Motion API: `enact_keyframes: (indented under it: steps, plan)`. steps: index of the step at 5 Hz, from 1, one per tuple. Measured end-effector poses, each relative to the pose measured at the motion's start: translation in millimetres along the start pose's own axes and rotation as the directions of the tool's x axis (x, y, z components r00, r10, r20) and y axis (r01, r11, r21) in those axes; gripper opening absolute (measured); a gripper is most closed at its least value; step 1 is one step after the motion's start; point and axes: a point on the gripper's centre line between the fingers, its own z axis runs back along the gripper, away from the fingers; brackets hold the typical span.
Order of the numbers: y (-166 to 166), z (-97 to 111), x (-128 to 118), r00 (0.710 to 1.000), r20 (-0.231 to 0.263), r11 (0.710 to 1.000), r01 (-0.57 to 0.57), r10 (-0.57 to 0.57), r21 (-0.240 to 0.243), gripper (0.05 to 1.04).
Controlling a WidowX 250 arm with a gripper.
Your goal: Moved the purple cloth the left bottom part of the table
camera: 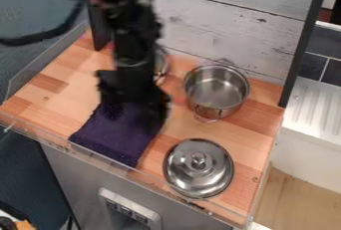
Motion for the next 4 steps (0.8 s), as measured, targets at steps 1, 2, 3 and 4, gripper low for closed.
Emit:
enact_keyframes:
  steps: [1, 2, 3, 4]
  plan:
    - [11.7, -25.5, -1.6, 1.0, 0.005, 1.0, -0.009, 0.009, -0.025, 1.001]
    - [20.8, -36.7, 3.4, 0.999, 0.036, 0.999, -0.013, 0.015, -0.041, 1.001]
    - [29.8, -39.5, 9.5, 0.998, 0.055, 1.0, 0.016, -0.016, 0.011, 1.001]
    - [49.0, -39.6, 12.2, 0.995, 0.055, 0.991, 0.074, -0.08, 0.108, 1.002]
